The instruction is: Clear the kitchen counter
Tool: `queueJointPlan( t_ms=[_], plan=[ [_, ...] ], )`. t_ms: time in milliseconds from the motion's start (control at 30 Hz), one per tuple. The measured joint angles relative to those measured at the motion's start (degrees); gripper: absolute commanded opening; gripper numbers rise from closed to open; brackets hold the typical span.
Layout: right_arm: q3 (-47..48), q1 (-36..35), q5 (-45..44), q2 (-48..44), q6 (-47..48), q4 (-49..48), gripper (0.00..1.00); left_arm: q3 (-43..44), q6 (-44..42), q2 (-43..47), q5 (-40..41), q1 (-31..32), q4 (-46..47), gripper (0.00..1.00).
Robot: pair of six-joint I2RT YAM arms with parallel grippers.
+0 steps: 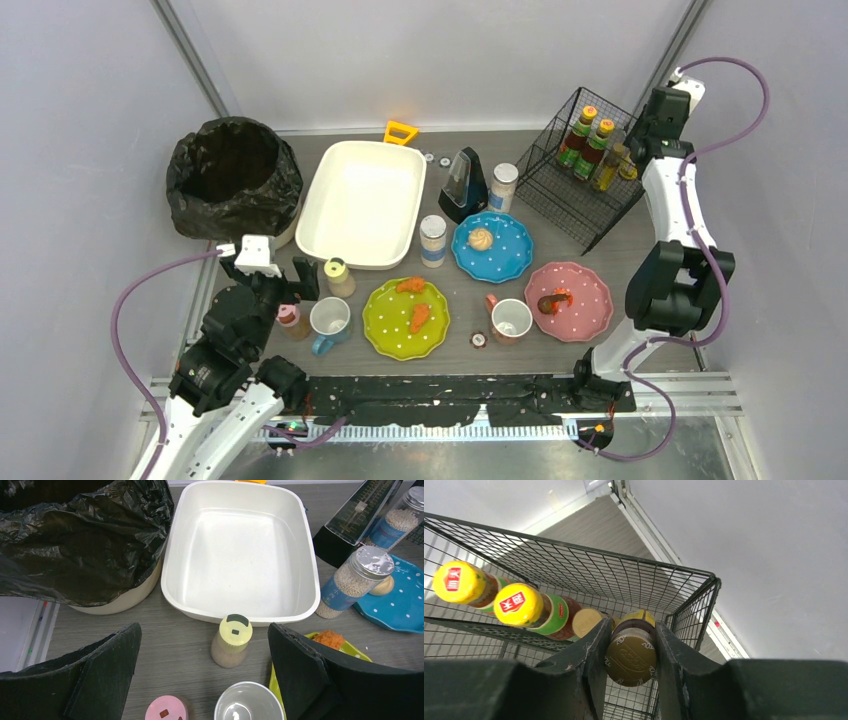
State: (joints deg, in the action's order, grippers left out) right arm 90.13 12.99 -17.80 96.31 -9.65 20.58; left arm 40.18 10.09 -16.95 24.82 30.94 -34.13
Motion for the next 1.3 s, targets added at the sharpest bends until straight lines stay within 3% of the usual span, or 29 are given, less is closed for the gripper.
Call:
queueJointPlan(
  t_ms=[233, 400, 500, 633, 1033, 1300],
  plan=[
    [2.29, 0.85, 1.03, 6.43, -0.04, 3.04, 0.06, 0.0, 0.0, 0.0, 0.0, 0.0, 0.0, 0.99],
    [6.27, 1.79, 2.03, 12.07, -0.39, 5.68, 0.1, 0.0, -0.02, 0.0, -0.04, 0.0, 0.0, 0.99],
    [8.68, 1.92, 2.8, 14.03, -0.66, 7.34, 0.18, 0.0, -0.02, 0.0, -0.09, 0.0, 0.0, 0.99],
    [9.62, 2.14, 3.41, 14.47, -1.05, 8.59, 0.28, 0.0, -0.02, 0.0, -0.39, 0.0, 0.0, 0.99],
    [10.38, 2.25, 4.5, 14.47, -1.27, 10.29, 0.37, 0.0, -0.02, -0.07, -0.46, 0.0, -0.02, 0.99],
    [11.1, 2.29, 5.77, 14.29, -1.25, 11.67, 0.49, 0.0, -0.02, -0.07, -0.66, 0.0, -0.02, 0.99]
  ],
)
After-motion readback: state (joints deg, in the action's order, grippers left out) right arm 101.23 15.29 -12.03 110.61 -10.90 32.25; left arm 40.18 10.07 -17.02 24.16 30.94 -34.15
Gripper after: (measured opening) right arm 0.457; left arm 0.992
